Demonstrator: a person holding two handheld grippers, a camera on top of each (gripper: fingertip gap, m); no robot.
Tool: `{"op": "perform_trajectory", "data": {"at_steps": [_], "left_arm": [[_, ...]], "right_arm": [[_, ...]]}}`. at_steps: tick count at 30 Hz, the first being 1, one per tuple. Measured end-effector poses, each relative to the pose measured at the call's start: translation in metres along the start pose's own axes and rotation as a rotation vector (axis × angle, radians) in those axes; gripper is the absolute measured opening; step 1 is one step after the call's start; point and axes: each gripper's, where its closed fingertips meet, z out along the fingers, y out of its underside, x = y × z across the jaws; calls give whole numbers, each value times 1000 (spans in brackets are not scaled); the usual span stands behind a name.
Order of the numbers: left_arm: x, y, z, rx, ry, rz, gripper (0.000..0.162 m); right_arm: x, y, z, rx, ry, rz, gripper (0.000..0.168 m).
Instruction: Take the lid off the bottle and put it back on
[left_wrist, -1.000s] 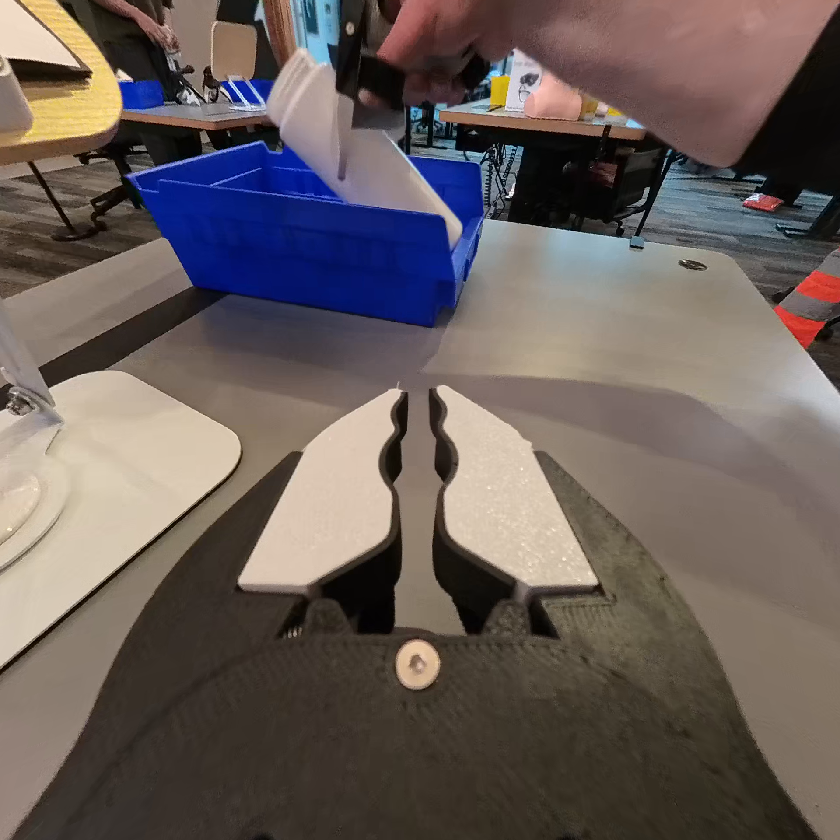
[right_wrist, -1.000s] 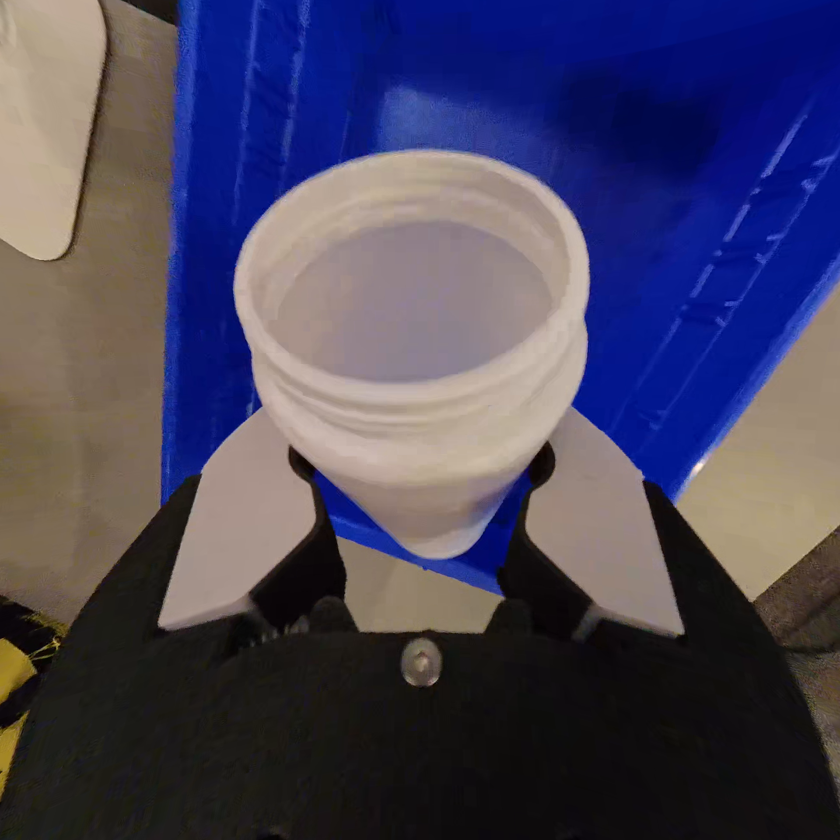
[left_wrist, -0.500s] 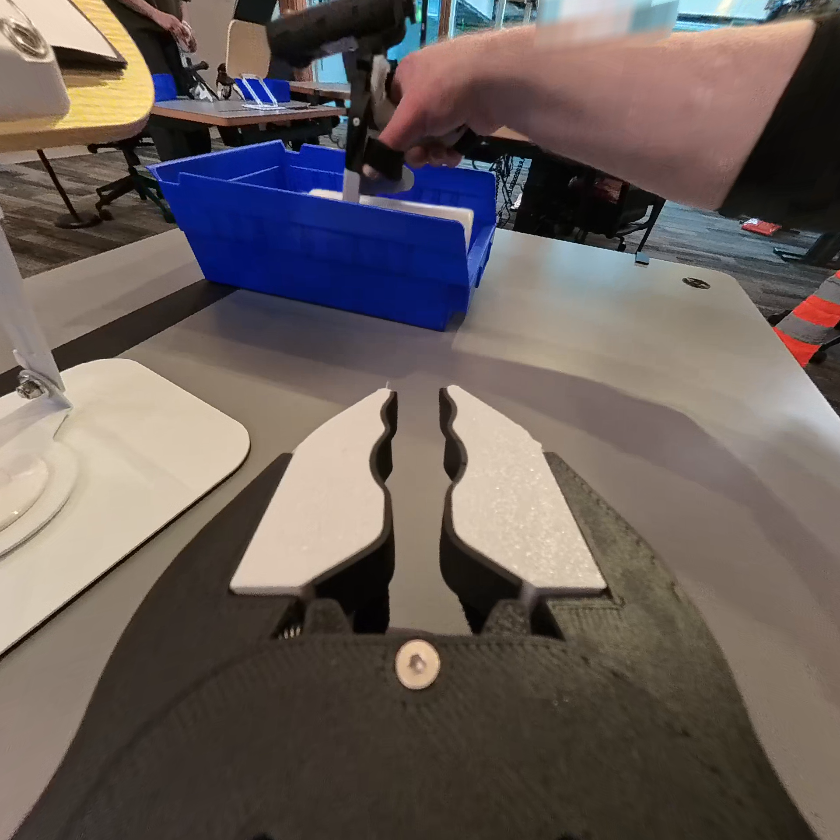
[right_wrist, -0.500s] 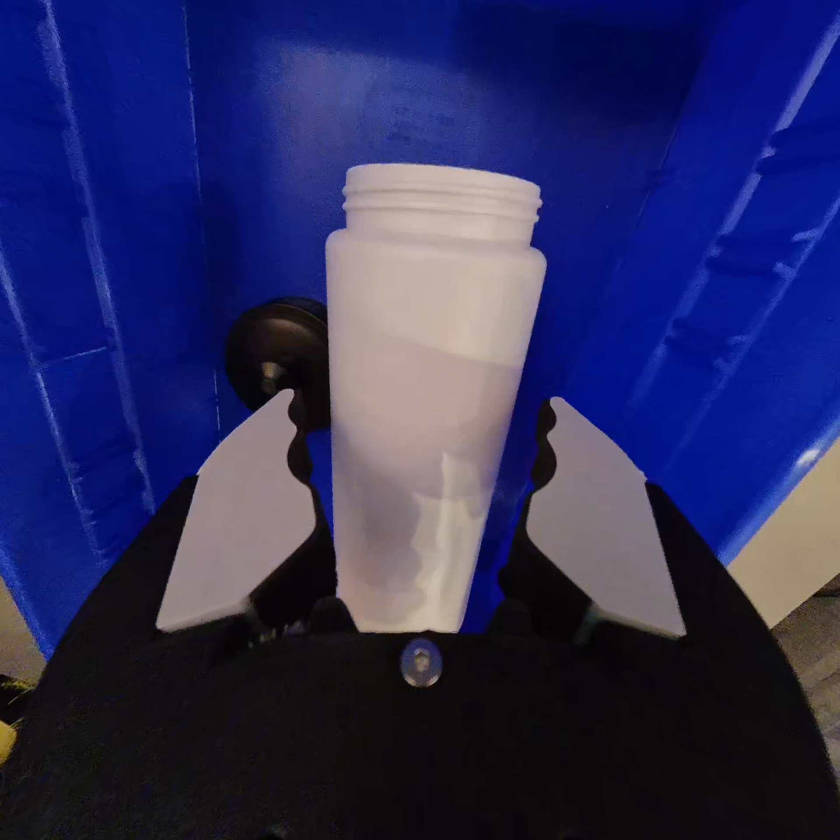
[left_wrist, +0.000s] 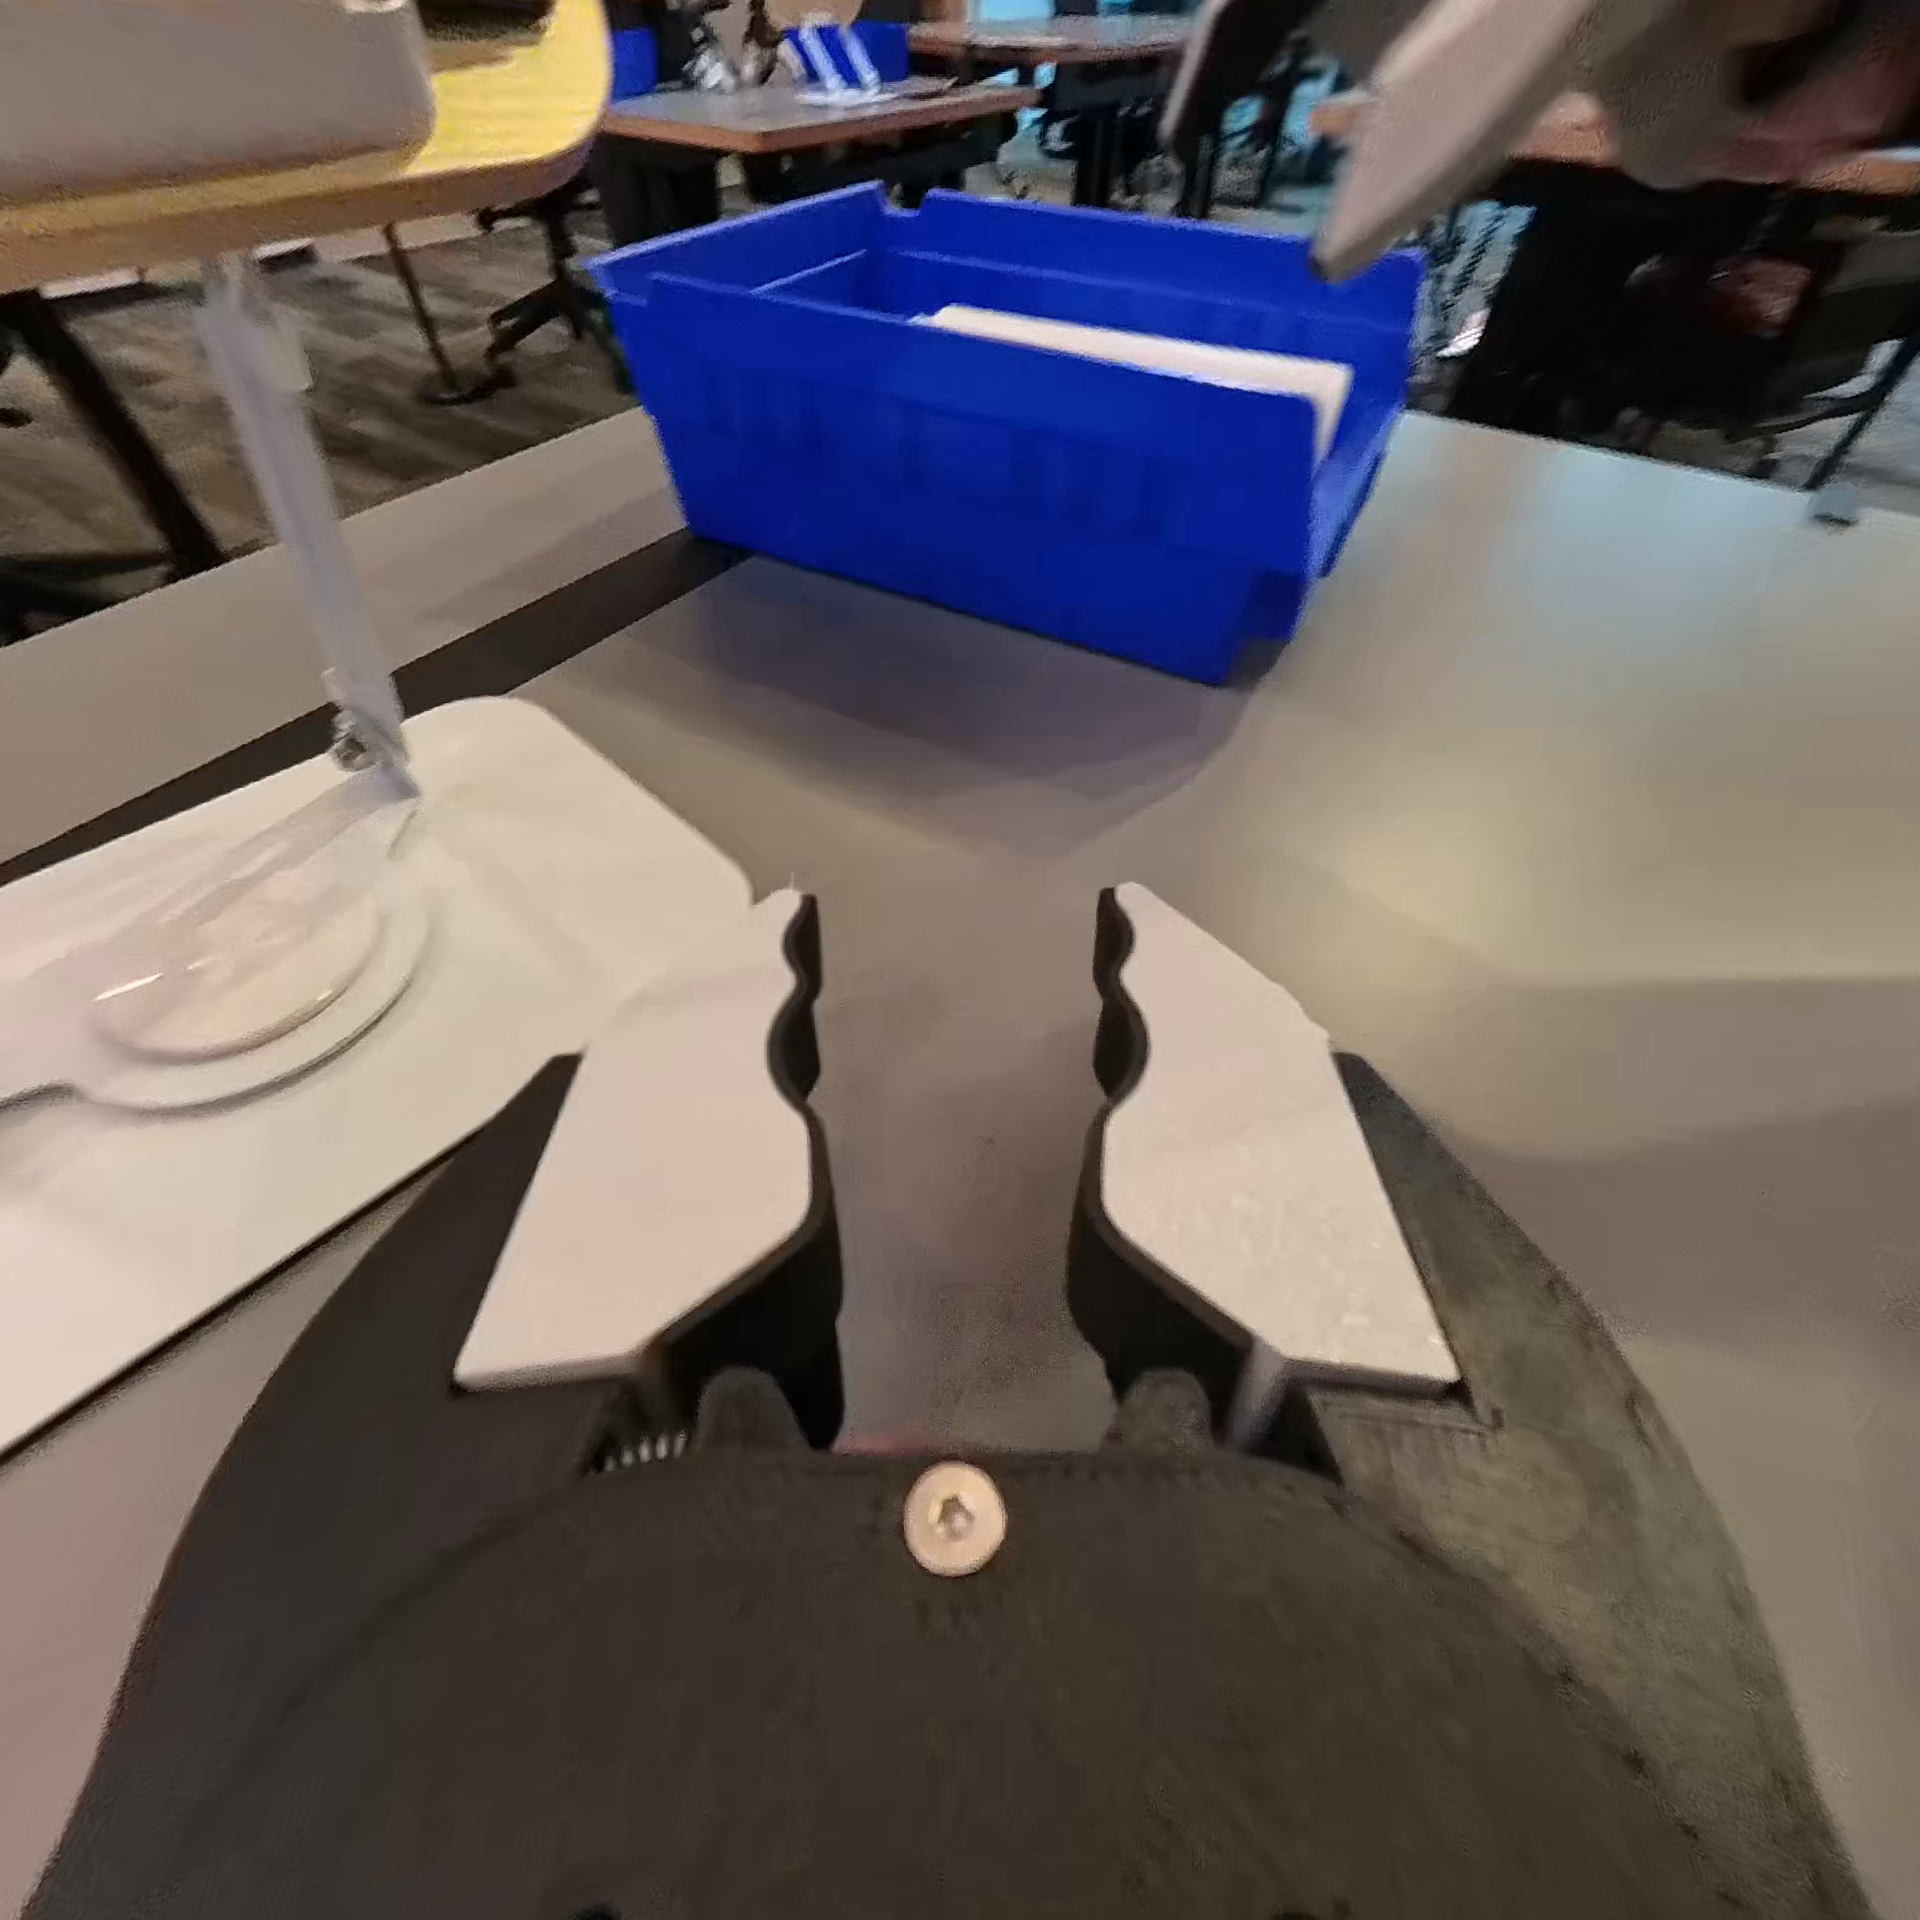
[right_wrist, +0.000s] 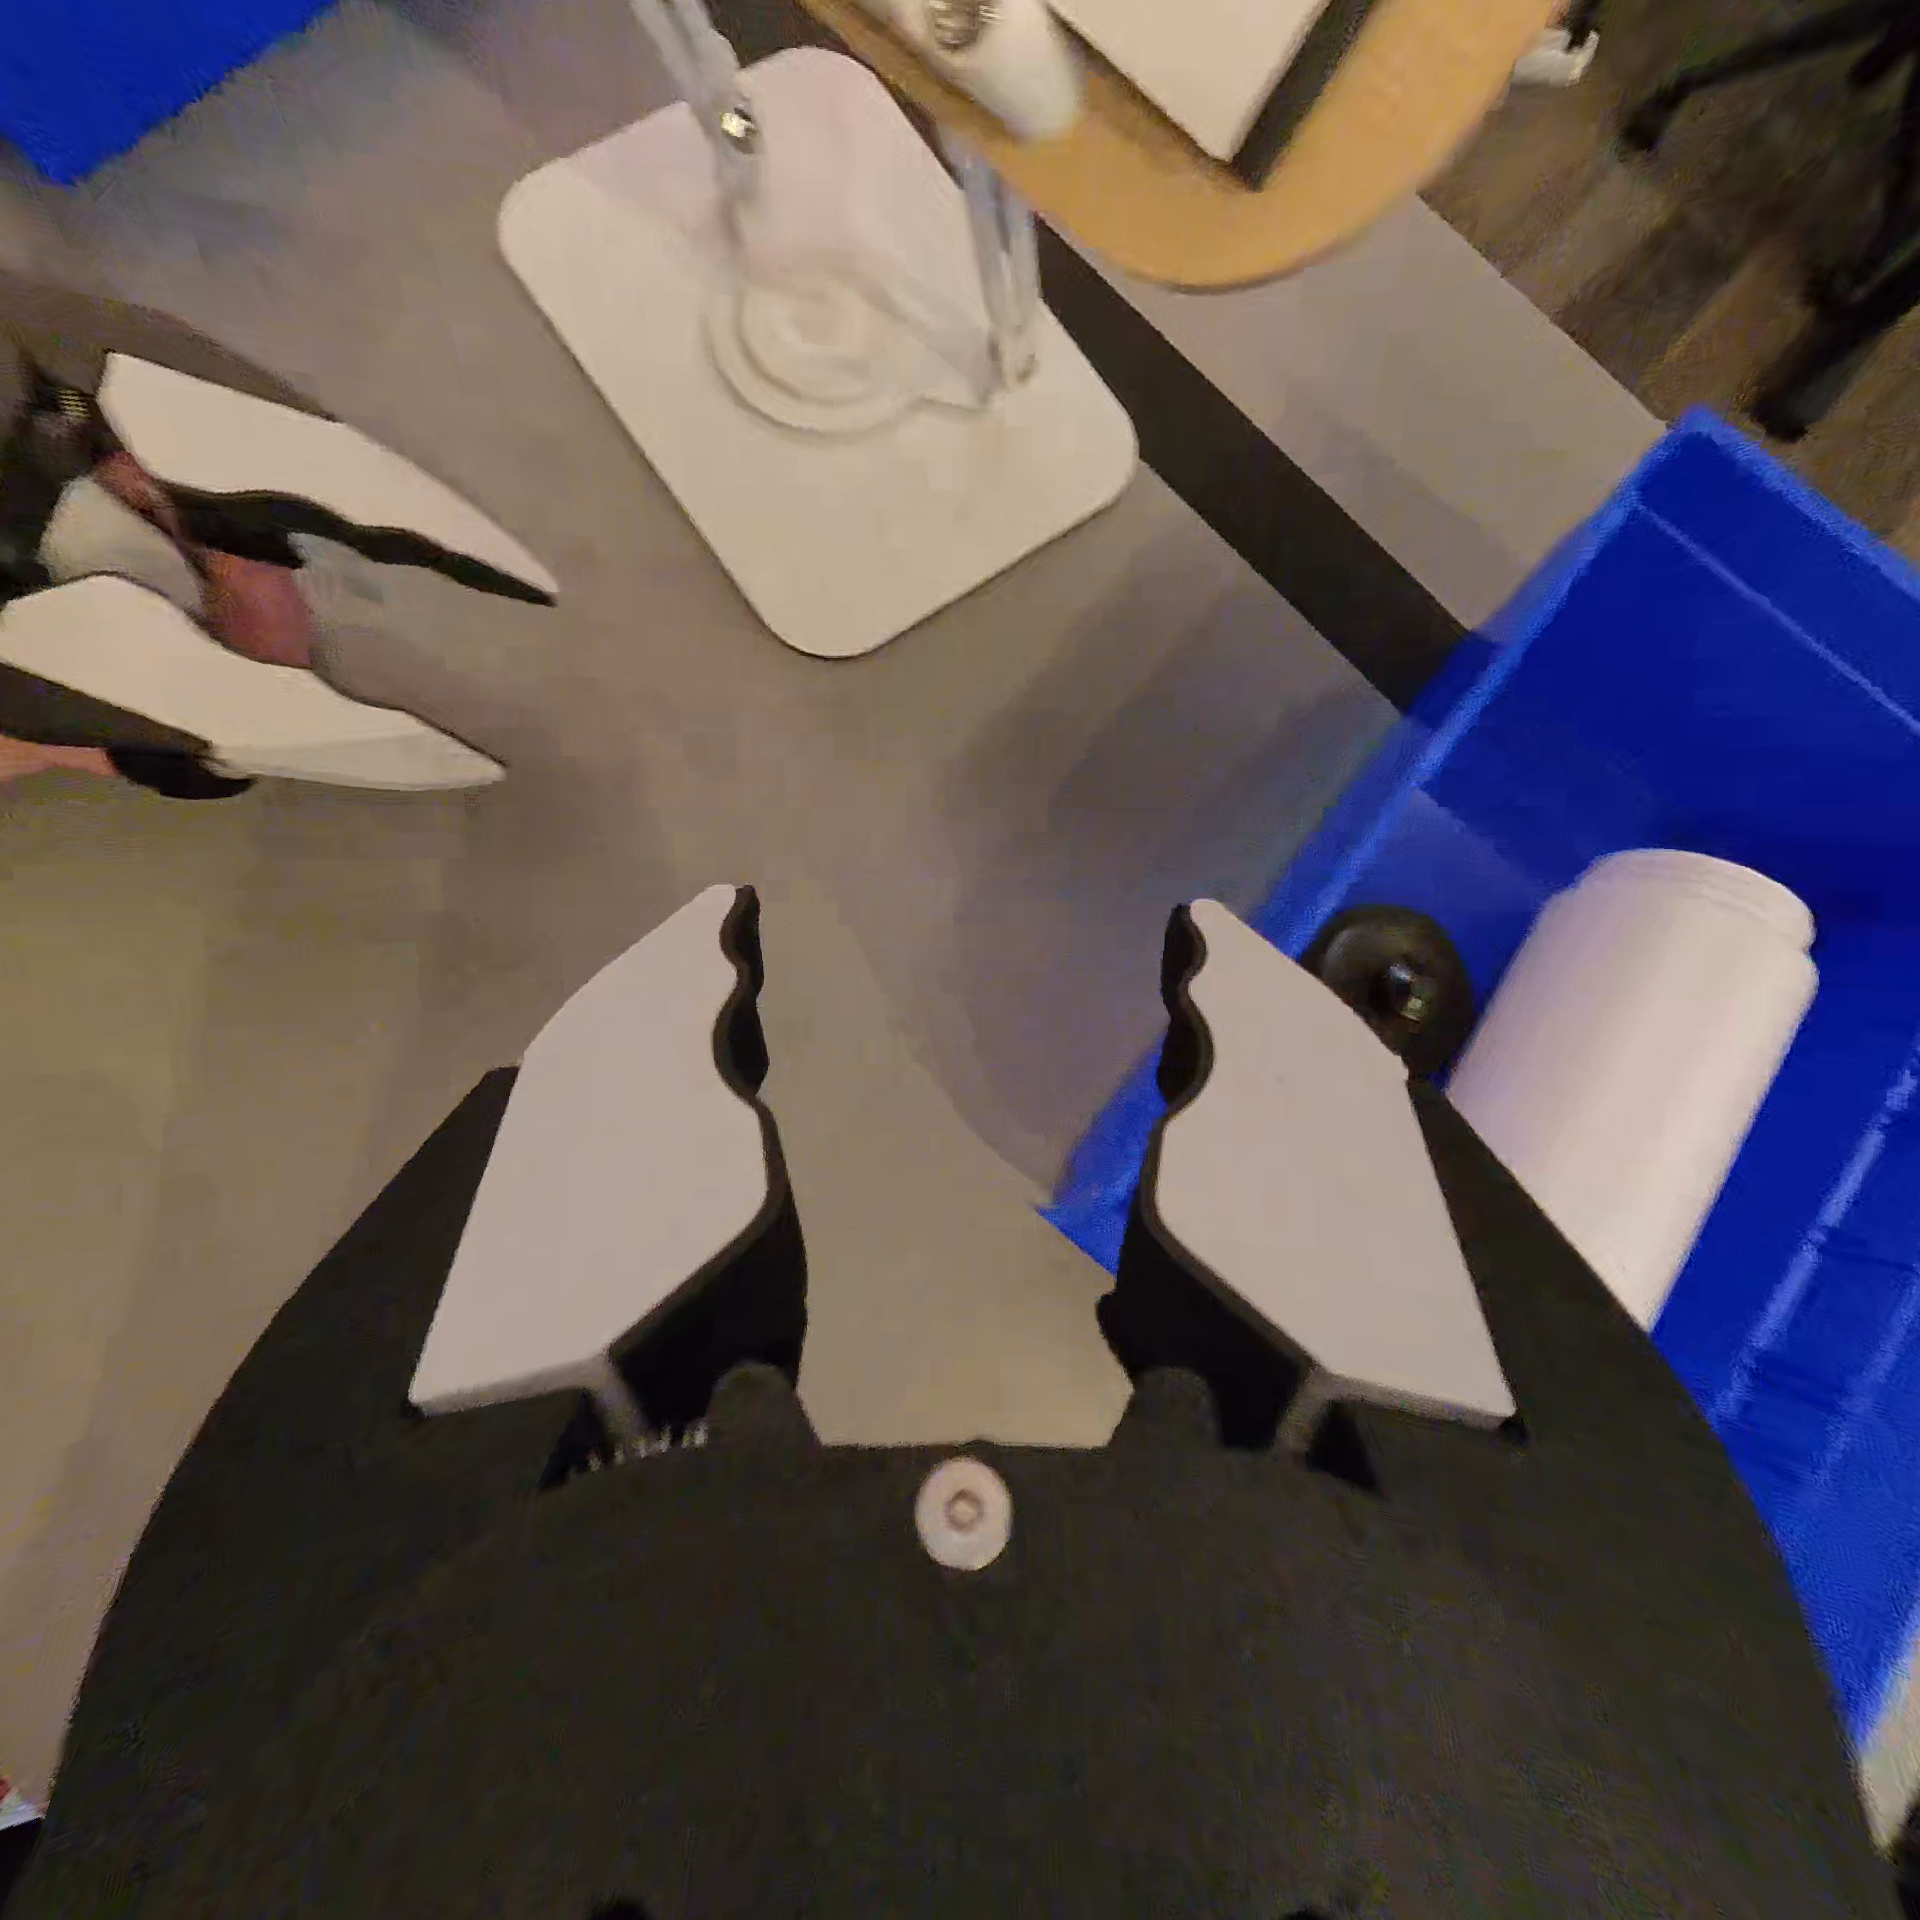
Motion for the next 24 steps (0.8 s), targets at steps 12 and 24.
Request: {"op": "perform_trajectory", "data": {"at_steps": [12, 24], "left_arm": [[-58, 30, -10, -219, -358, 73, 104], [-65, 47, -3, -343, -404, 98, 128]], "right_arm": [[-50, 15, 128, 110, -54, 67, 109], [-47, 32, 161, 91, -21, 92, 132]]}}
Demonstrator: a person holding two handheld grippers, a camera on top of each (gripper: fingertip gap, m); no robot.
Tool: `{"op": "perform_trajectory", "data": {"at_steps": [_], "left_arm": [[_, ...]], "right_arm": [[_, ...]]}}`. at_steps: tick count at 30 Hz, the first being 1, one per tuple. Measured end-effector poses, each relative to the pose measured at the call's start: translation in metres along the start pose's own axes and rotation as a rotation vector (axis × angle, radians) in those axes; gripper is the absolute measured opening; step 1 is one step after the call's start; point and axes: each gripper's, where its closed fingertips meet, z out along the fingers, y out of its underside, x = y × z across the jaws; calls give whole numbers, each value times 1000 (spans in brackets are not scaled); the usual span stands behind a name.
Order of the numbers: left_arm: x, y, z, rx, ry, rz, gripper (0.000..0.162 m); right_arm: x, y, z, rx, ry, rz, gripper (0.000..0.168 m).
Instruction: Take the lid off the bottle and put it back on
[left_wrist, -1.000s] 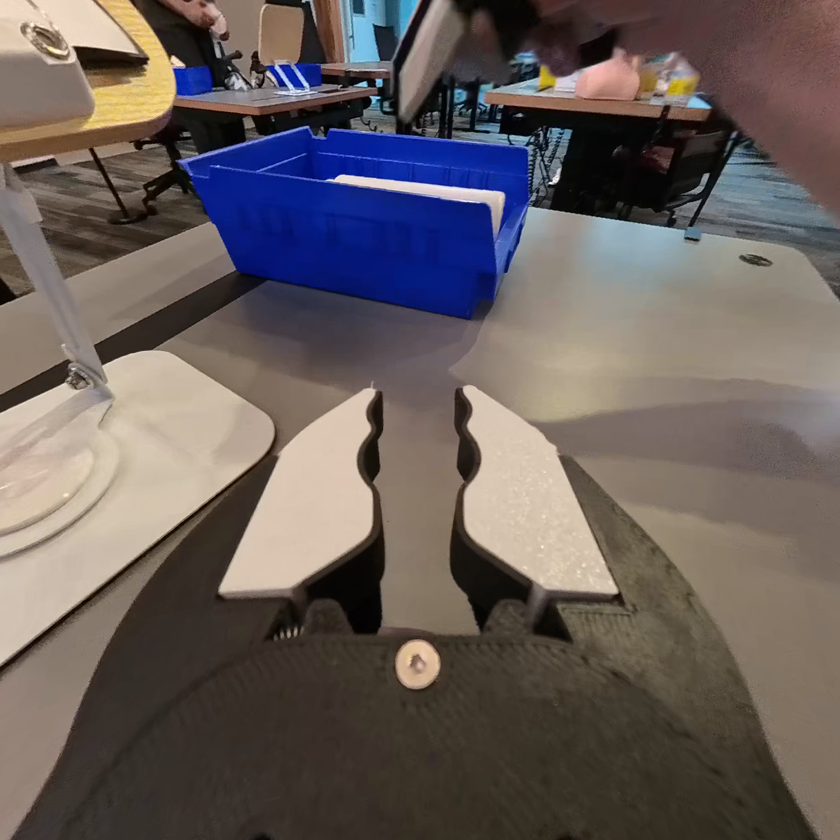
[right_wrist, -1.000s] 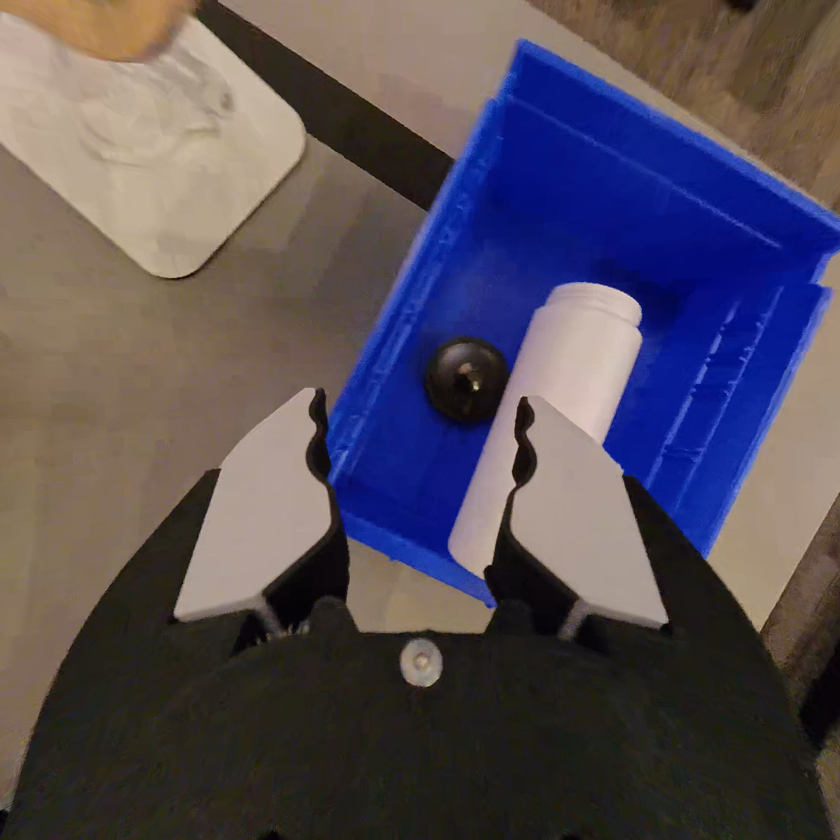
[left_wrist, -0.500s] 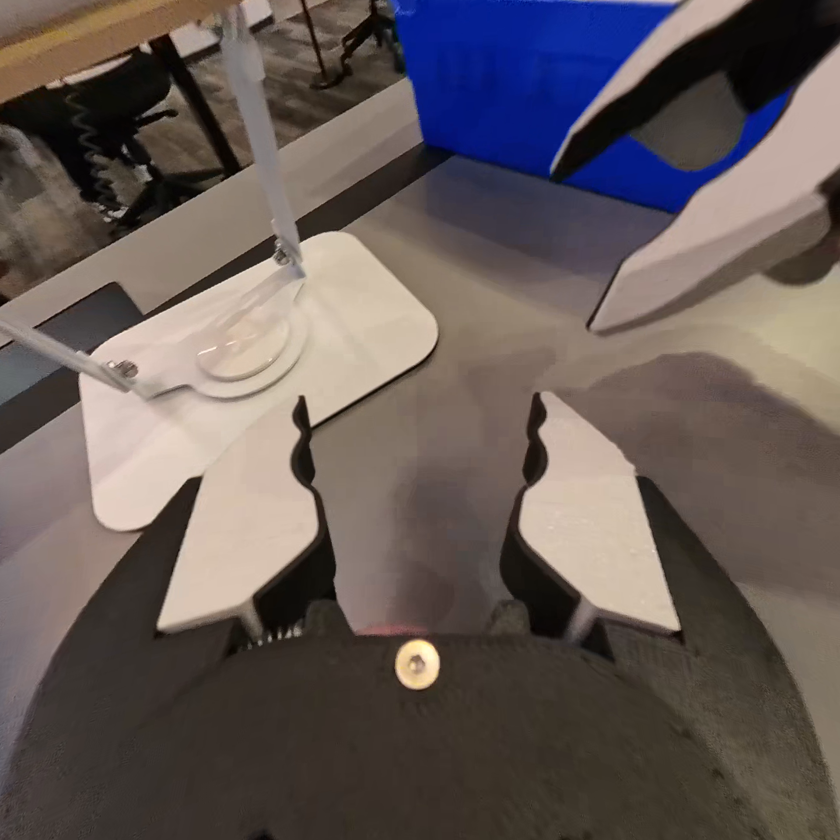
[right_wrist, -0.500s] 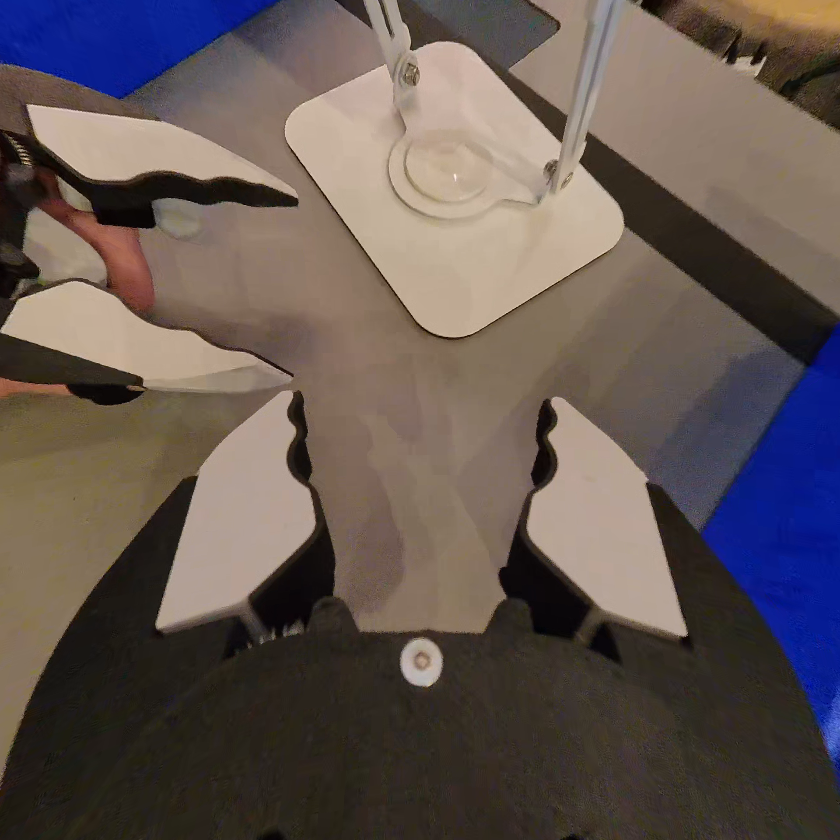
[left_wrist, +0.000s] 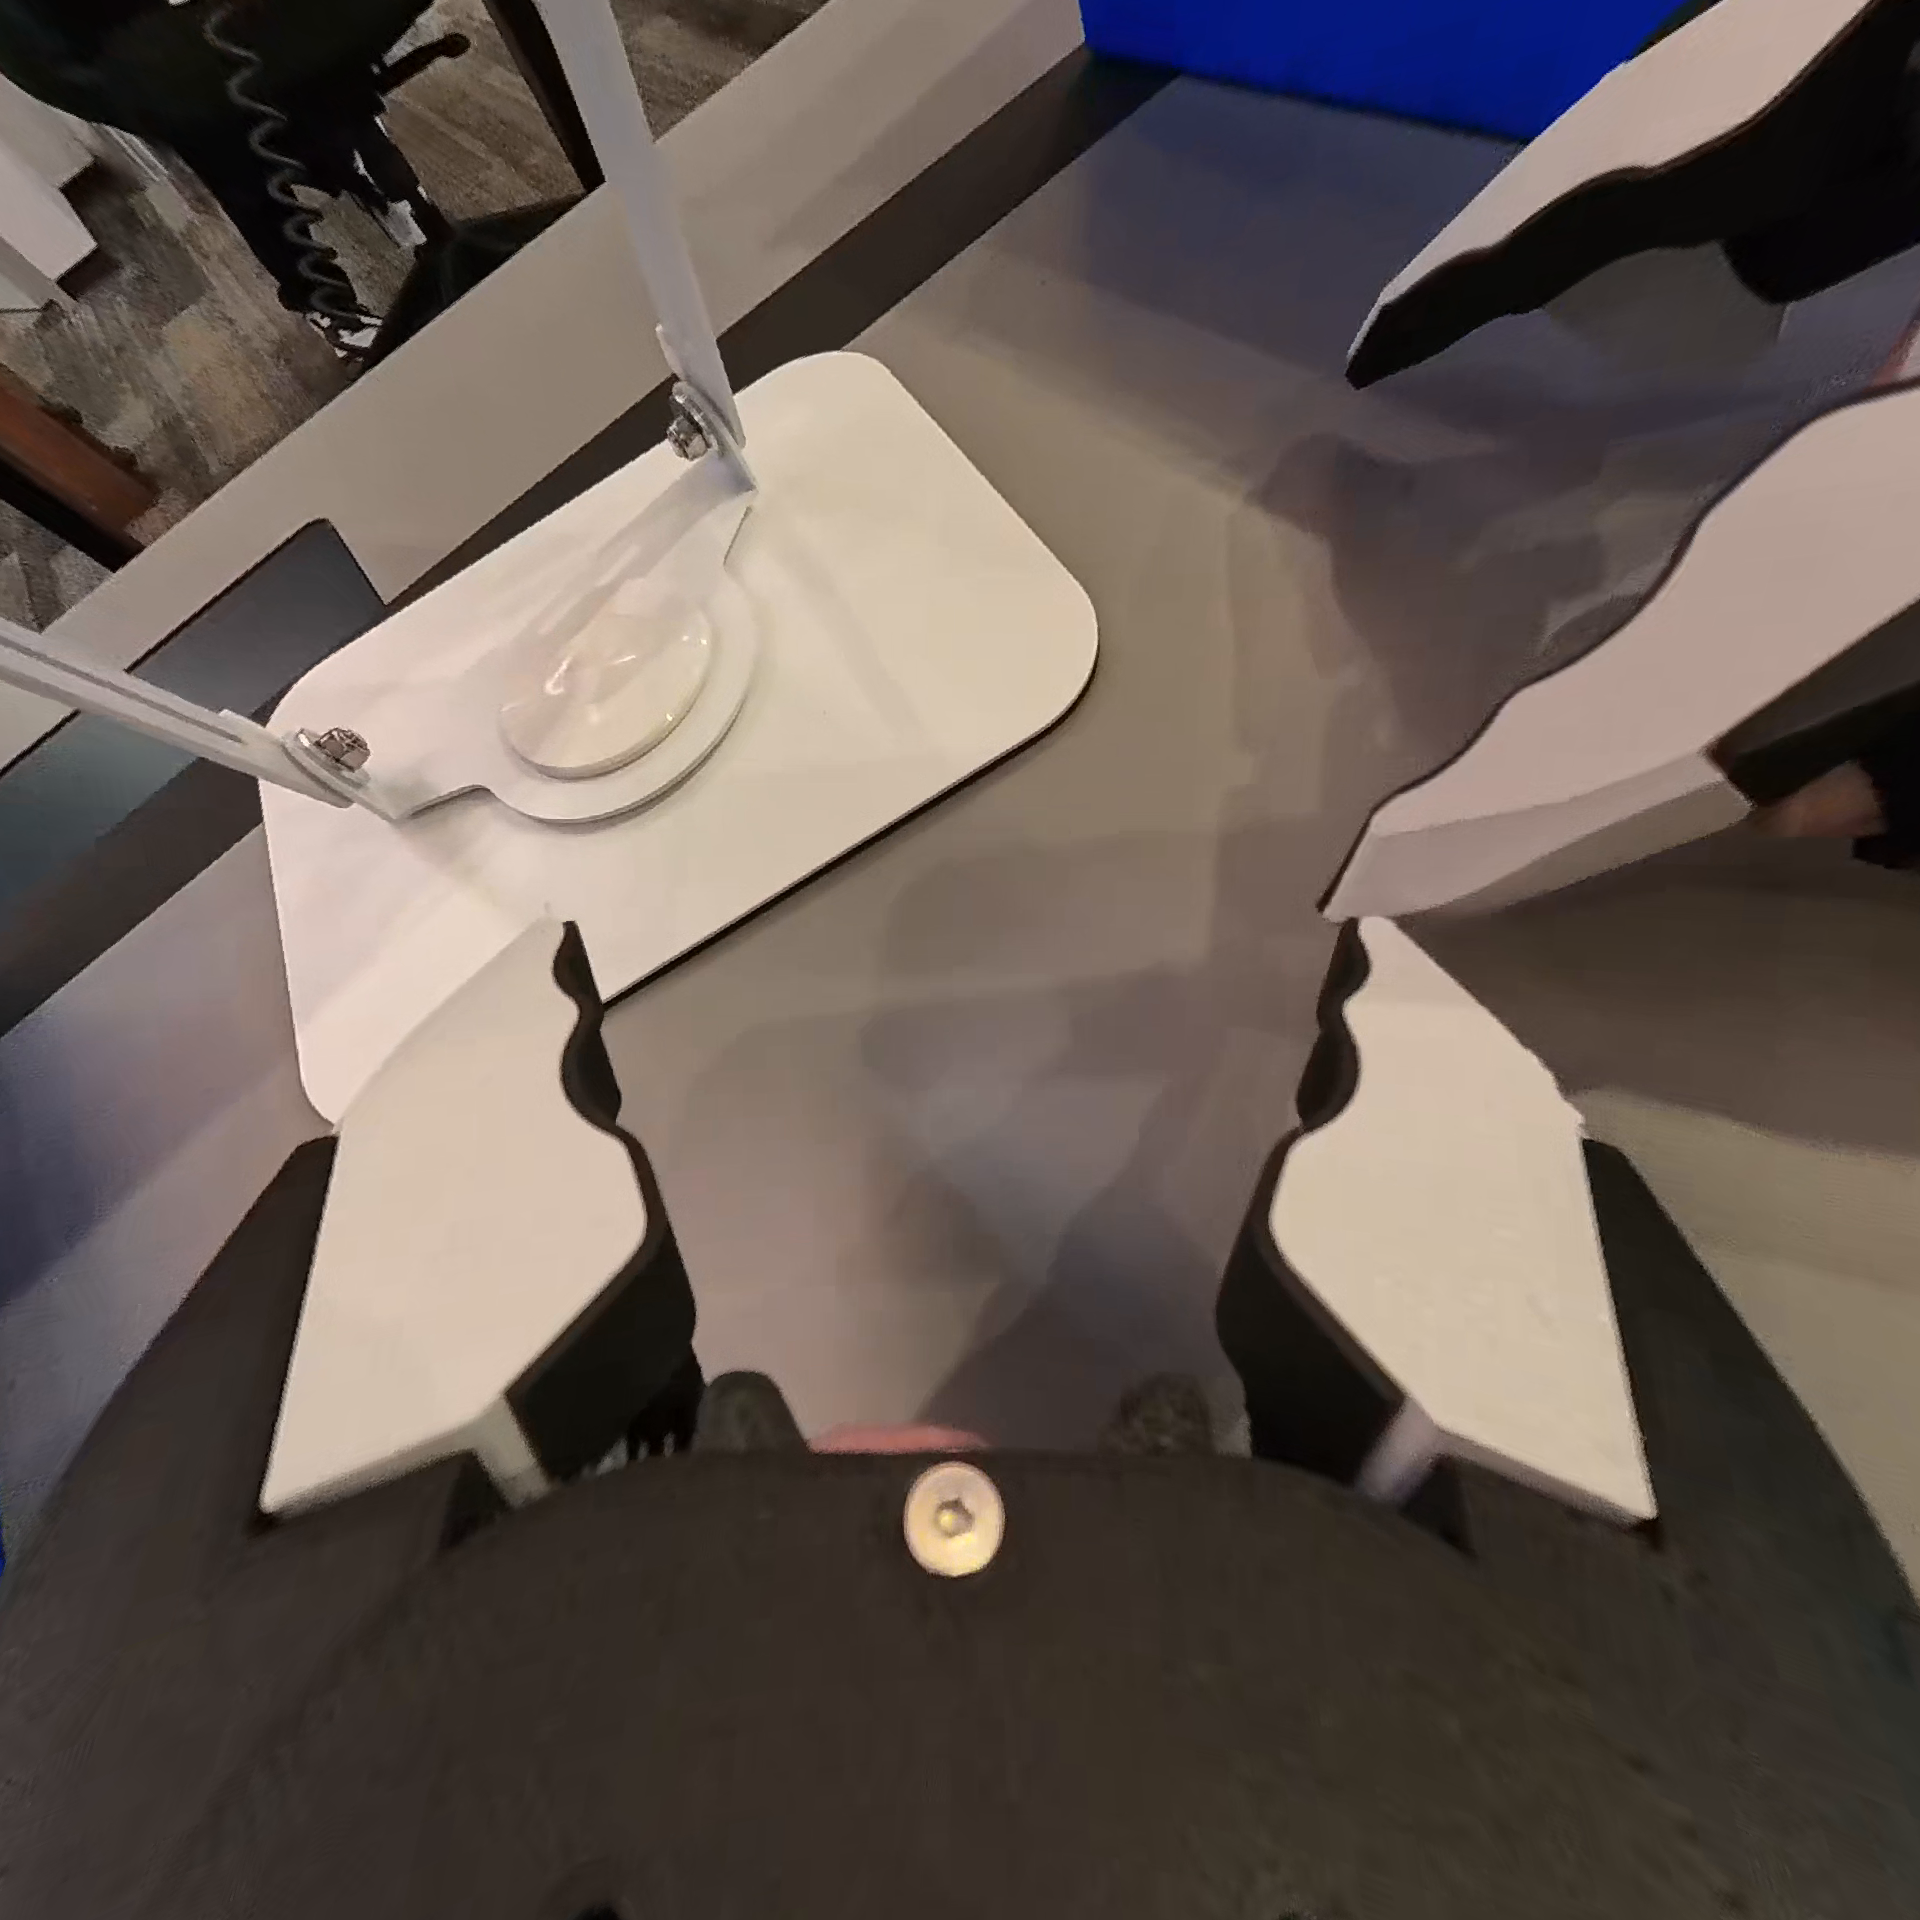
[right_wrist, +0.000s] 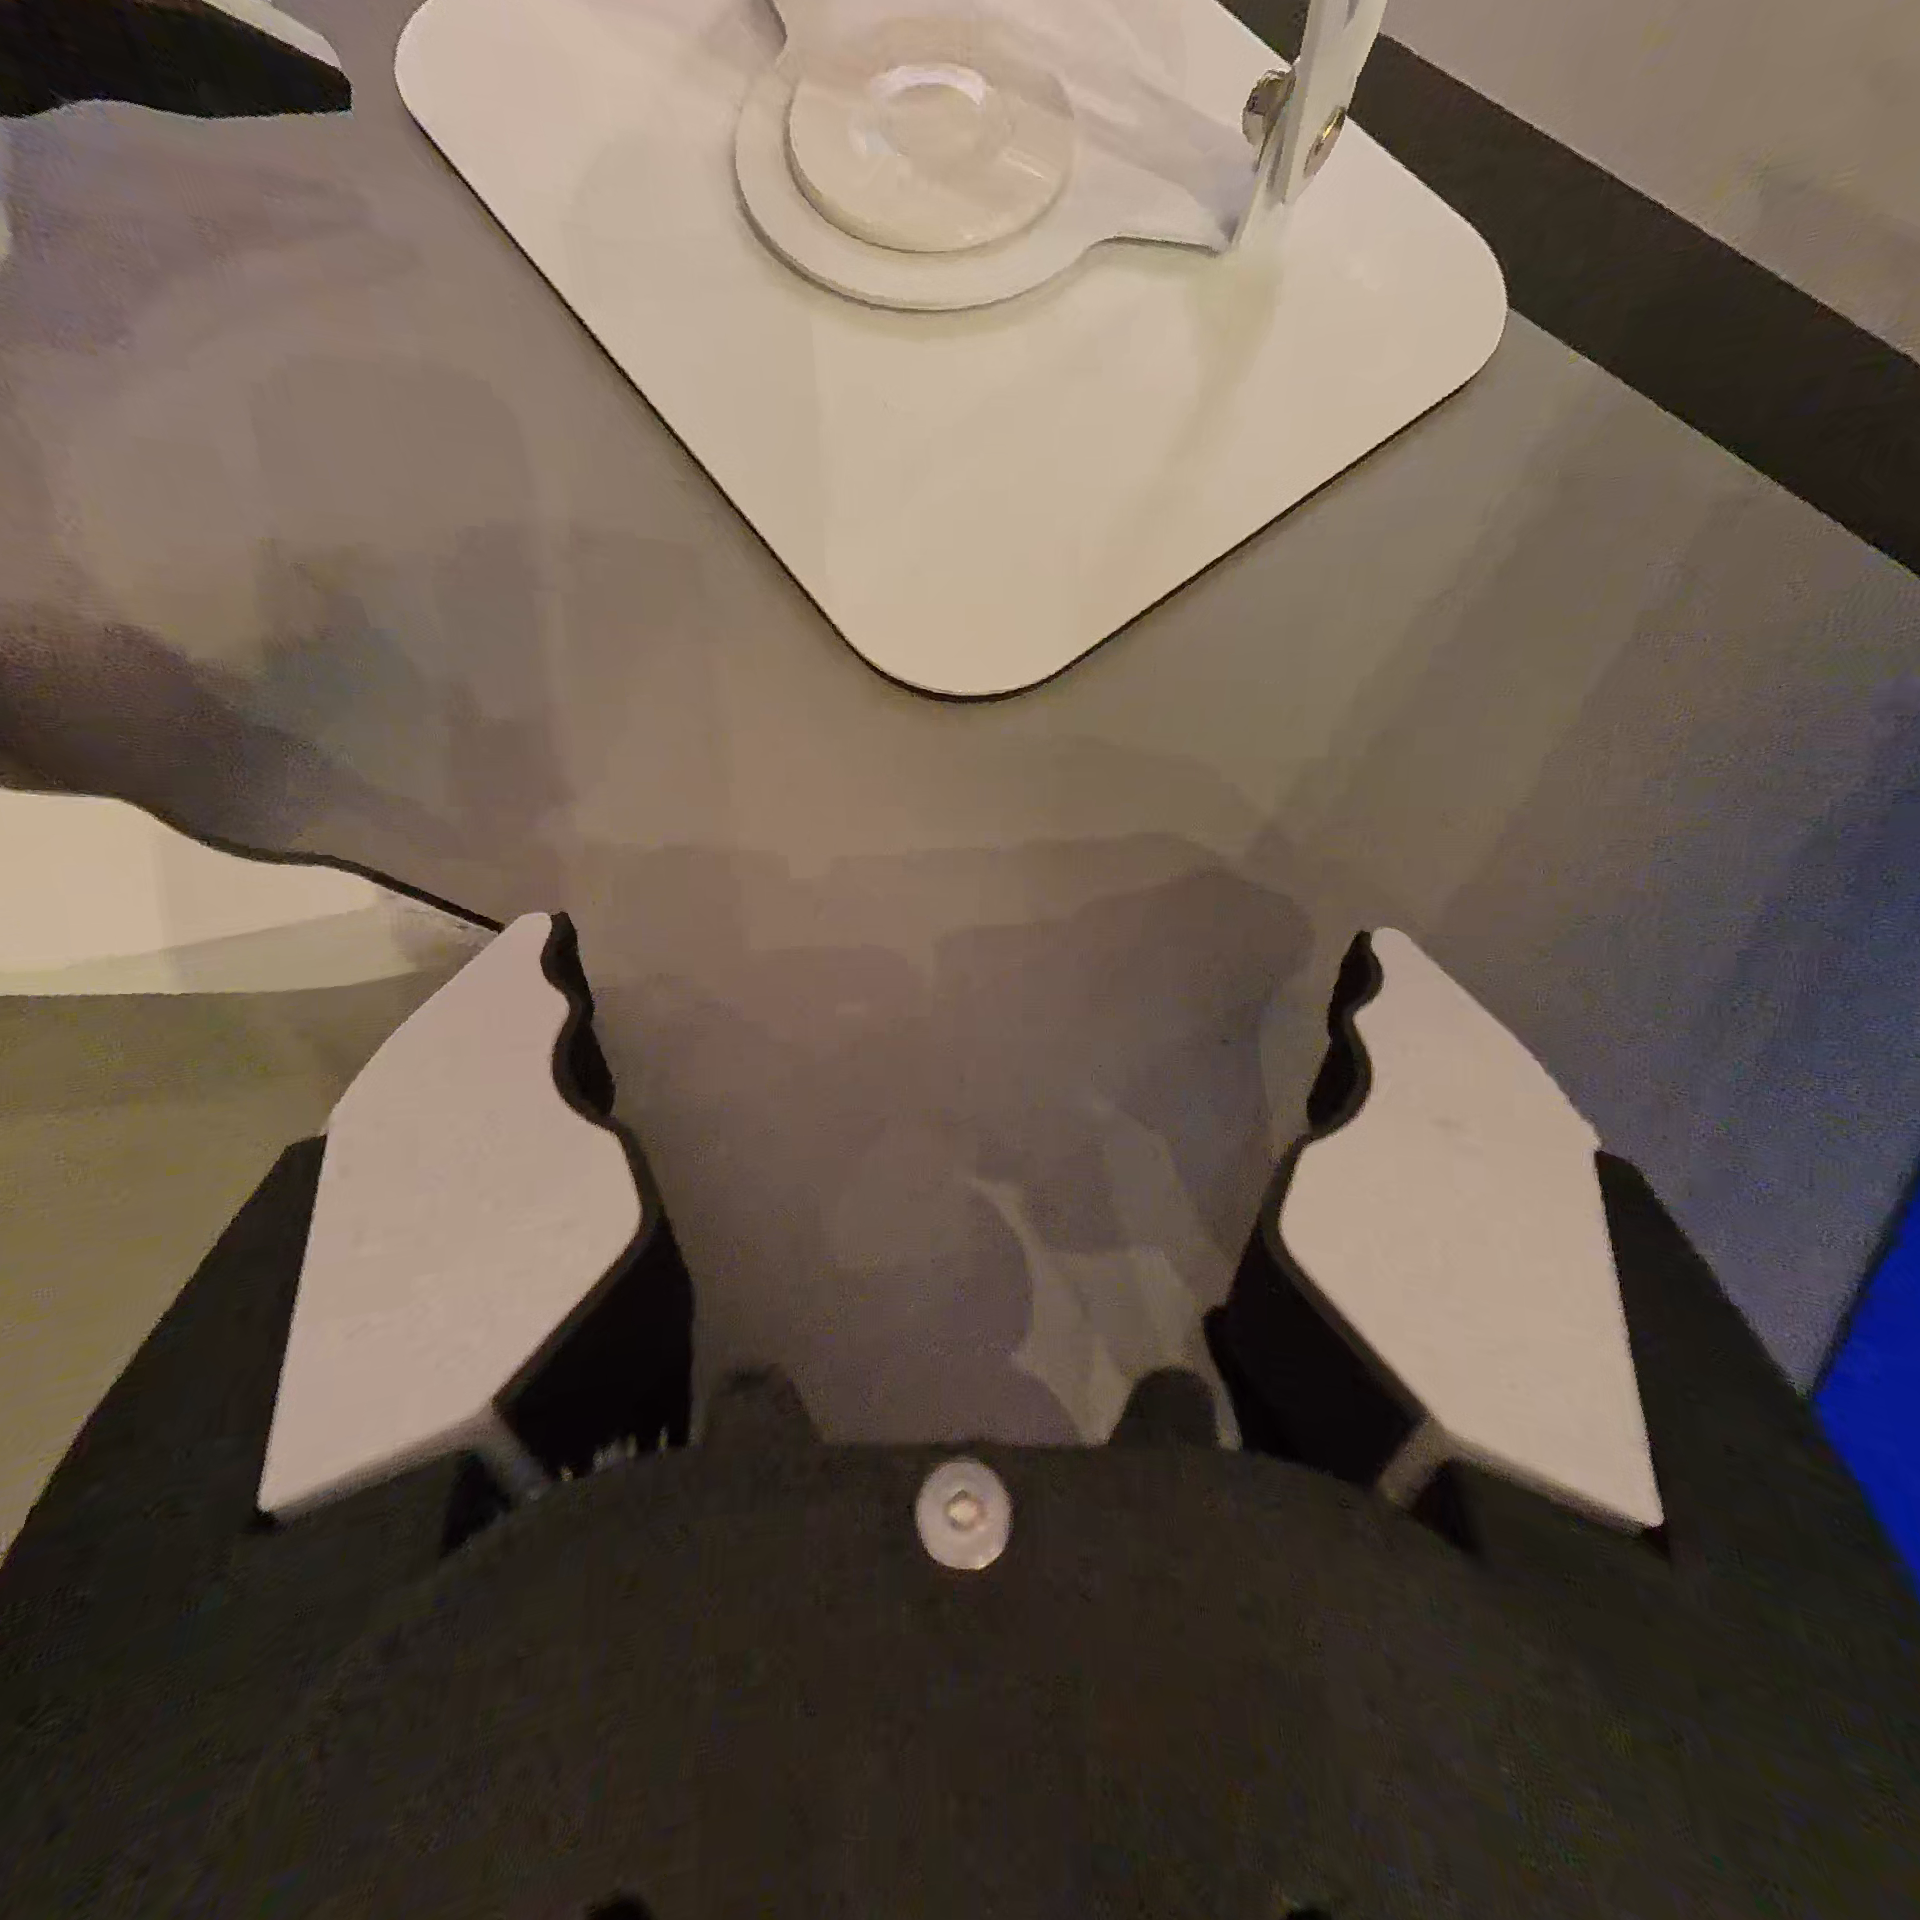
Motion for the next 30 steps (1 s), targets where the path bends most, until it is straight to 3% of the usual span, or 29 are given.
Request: {"op": "perform_trajectory", "data": {"at_steps": [4, 8, 11, 14, 19, 22, 25, 28, 30], "left_arm": [[0, 0, 0, 1, 4, -5, 128], [-13, -17, -18, 124, -7, -69, 121], [-61, -36, -69, 252, -170, -68, 112], [-133, -32, -133, 312, -364, -125, 107], [-276, 44, -222, 182, -697, -218, 101], [-333, 102, -239, 34, -733, -287, 96], [-354, 153, -226, -73, -597, -422, 84], [-365, 178, -221, -92, -549, -483, 75], [-361, 194, -209, -157, -482, -517, 79]], "right_arm": [[-1, 2, 3, -20, 10, -28, 131], [-3, -12, -15, 49, 15, -50, 130], [4, -40, -63, 154, 78, -84, 129], [22, -60, -130, 251, 163, -84, 129], [106, -39, -230, 304, 411, 0, 115], [172, 7, -260, 267, 505, 165, 116], [220, 58, -253, 186, 504, 330, 119], [243, 92, -231, 110, 458, 401, 111], [245, 110, -208, 49, 379, 447, 113]]}}
